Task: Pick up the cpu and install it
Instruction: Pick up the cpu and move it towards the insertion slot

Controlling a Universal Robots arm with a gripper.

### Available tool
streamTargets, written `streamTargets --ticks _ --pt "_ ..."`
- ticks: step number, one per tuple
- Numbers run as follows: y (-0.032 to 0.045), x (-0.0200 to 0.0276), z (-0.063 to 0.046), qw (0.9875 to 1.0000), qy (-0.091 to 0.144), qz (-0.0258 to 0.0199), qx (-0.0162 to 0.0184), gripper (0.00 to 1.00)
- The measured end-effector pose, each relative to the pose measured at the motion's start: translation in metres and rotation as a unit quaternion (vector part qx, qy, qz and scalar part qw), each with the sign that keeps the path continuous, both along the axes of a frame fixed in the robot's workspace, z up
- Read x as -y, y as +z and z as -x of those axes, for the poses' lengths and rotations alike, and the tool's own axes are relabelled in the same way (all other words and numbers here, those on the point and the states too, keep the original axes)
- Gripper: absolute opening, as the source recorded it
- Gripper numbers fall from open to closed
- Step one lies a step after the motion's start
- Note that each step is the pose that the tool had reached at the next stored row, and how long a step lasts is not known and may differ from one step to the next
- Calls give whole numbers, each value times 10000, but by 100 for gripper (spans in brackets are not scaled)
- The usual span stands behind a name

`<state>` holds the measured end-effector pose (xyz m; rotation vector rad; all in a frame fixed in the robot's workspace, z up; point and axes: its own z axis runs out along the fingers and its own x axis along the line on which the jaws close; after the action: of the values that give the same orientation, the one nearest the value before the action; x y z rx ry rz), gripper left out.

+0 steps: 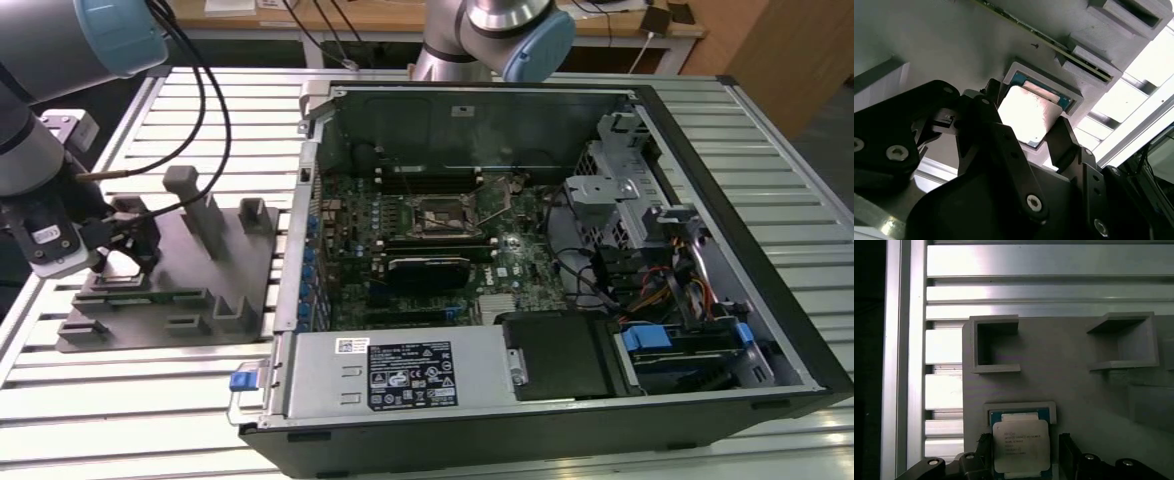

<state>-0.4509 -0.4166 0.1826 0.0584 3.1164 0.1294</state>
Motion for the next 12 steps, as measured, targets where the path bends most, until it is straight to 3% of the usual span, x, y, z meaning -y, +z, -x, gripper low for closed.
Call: streamTargets --ticks 5,7,12 --pt "-3 0 0 10000 0 0 1 65" --pt "-3 0 0 10000 0 0 0 57" --pt "-5 0 0 10000 0 0 0 55"
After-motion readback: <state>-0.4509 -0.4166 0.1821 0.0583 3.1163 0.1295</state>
